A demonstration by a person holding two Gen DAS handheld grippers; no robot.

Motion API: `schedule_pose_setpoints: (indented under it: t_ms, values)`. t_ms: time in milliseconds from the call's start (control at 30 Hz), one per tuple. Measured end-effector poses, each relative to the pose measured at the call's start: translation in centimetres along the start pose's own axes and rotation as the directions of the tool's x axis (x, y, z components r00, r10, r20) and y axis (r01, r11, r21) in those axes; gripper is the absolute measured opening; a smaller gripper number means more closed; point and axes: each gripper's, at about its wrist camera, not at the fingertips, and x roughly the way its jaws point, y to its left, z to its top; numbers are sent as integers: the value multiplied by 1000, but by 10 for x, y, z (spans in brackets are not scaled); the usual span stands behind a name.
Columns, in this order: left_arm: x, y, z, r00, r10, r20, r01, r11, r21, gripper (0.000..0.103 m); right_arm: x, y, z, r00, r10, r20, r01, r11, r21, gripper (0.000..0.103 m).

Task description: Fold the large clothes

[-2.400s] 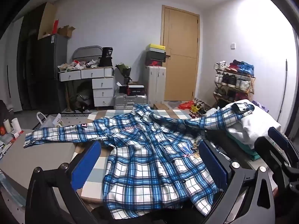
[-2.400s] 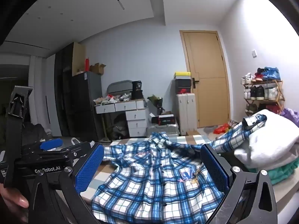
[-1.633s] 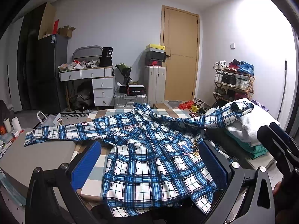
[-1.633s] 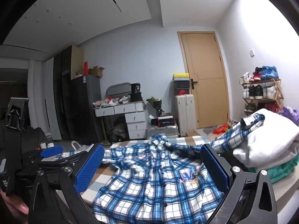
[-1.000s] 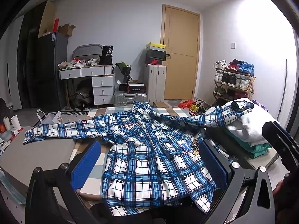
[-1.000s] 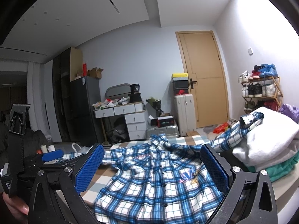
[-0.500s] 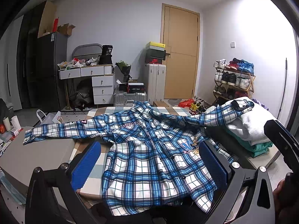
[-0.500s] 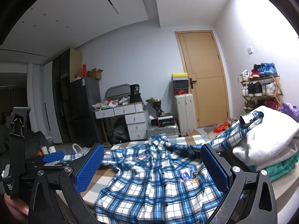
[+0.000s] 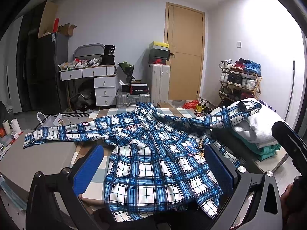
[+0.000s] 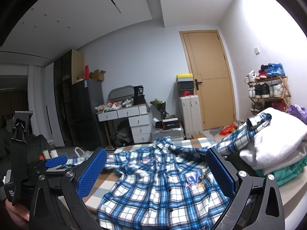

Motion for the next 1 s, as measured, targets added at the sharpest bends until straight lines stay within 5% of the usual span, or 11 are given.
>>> schedule_pose_setpoints:
  t_ms: [767, 1000]
  values:
    - [70, 8, -4, 993, -24, -114, 24, 1000, -1, 102, 66, -25, -19, 994, -18, -109, 21, 999, 26, 103]
    - [108, 18, -5, 983, -63, -170, 60, 998, -21, 102, 106, -96, 8, 970, -174, -170, 179, 984, 11, 103]
